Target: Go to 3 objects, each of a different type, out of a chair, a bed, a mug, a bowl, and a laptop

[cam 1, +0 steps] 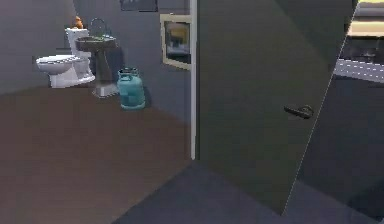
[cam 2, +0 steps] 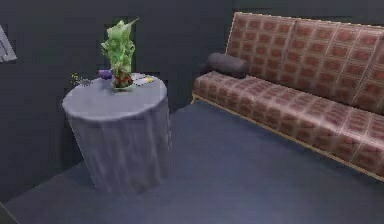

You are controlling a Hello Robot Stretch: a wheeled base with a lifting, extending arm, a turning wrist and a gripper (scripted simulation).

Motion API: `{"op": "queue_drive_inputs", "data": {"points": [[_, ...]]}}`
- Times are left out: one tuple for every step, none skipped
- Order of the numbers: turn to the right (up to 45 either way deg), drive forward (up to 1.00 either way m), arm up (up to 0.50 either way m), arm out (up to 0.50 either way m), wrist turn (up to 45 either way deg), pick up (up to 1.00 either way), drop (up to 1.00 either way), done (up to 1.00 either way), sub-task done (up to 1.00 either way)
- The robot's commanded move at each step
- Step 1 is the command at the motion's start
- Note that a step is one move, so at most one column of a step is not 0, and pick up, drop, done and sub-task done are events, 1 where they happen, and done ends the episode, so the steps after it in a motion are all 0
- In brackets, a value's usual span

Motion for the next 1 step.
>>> {"op": "queue_drive_inputs", "data": {"points": [[-45.0, 0.0, 0.0, 0.0, 0.0, 0.0, 0.0, 0.0, 0.0]]}}
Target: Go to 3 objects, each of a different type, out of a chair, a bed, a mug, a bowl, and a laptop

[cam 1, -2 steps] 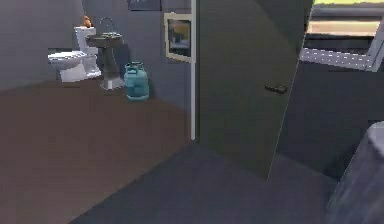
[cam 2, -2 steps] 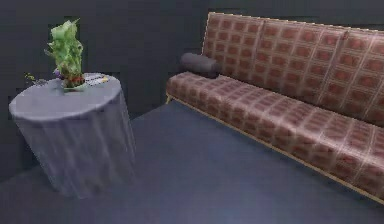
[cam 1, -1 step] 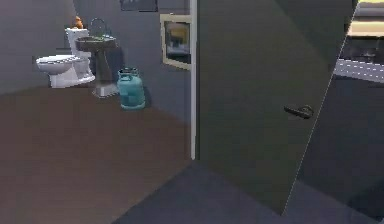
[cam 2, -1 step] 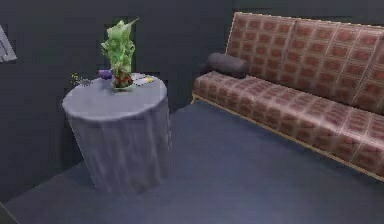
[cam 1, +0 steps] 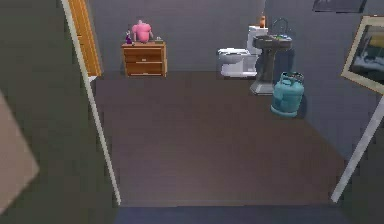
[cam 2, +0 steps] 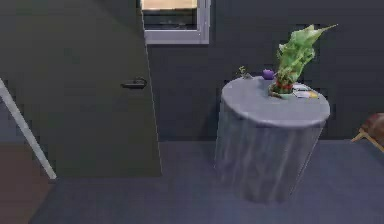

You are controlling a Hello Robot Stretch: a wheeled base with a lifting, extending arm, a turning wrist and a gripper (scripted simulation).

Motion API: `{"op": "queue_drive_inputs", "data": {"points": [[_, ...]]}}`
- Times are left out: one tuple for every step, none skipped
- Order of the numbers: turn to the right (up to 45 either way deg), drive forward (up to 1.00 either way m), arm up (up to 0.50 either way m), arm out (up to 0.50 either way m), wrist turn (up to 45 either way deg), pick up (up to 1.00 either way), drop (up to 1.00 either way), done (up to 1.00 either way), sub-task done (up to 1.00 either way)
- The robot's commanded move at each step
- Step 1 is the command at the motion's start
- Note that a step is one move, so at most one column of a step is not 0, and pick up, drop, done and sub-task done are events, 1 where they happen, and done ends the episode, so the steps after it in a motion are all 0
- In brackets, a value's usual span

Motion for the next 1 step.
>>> {"op": "queue_drive_inputs", "data": {"points": [[0.0, 0.55, 0.0, 0.0, 0.0, 0.0, 0.0, 0.0, 0.0]]}}
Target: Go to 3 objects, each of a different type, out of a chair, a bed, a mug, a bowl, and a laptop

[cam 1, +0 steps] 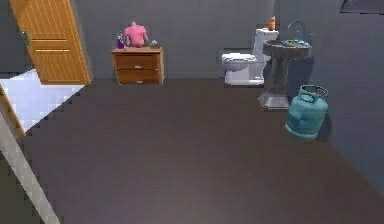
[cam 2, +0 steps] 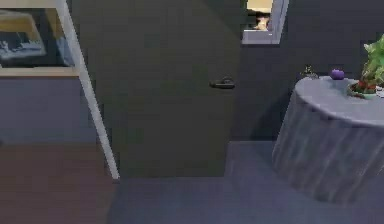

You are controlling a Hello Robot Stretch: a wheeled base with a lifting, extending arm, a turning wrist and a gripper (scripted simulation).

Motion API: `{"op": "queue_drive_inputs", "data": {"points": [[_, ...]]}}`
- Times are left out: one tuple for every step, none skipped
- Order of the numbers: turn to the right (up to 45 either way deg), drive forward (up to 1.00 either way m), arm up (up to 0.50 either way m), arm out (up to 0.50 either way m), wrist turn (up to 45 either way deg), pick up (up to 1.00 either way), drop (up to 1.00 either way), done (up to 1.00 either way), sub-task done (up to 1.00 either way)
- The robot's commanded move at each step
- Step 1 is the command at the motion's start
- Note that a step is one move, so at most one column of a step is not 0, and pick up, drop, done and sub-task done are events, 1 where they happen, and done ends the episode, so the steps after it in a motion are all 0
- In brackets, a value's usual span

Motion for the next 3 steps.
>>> {"op": "queue_drive_inputs", "data": {"points": [[-21.0, 0.0, 0.0, 0.0, 0.0, 0.0, 0.0, 0.0, 0.0], [0.0, 1.0, 0.0, 0.0, 0.0, 0.0, 0.0, 0.0, 0.0], [3.0, 0.0, 0.0, 0.0, 0.0, 0.0, 0.0, 0.0, 0.0]]}}
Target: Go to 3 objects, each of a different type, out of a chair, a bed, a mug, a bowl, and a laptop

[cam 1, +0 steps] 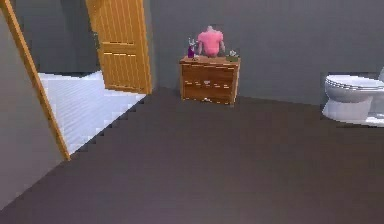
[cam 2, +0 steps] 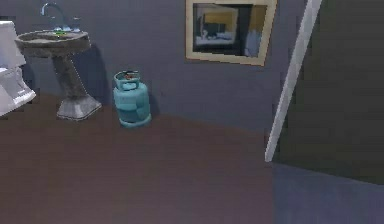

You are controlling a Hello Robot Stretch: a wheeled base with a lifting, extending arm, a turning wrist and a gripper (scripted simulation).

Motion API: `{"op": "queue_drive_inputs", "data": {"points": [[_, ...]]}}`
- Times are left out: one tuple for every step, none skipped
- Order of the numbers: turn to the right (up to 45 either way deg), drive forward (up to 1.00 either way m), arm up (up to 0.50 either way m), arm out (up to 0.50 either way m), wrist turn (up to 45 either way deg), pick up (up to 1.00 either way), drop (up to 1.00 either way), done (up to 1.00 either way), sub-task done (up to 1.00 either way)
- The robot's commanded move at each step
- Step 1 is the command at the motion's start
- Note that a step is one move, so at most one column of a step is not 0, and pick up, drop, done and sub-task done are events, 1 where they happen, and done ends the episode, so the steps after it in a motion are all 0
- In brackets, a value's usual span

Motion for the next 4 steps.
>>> {"op": "queue_drive_inputs", "data": {"points": [[0.0, 0.1, 0.0, 0.0, 0.0, 0.0, 0.0, 0.0, 0.0], [-24.0, 0.0, 0.0, 0.0, 0.0, 0.0, 0.0, 0.0, 0.0], [0.0, 1.0, 0.0, 0.0, 0.0, 0.0, 0.0, 0.0, 0.0], [0.0, 0.8, 0.0, 0.0, 0.0, 0.0, 0.0, 0.0, 0.0]]}}
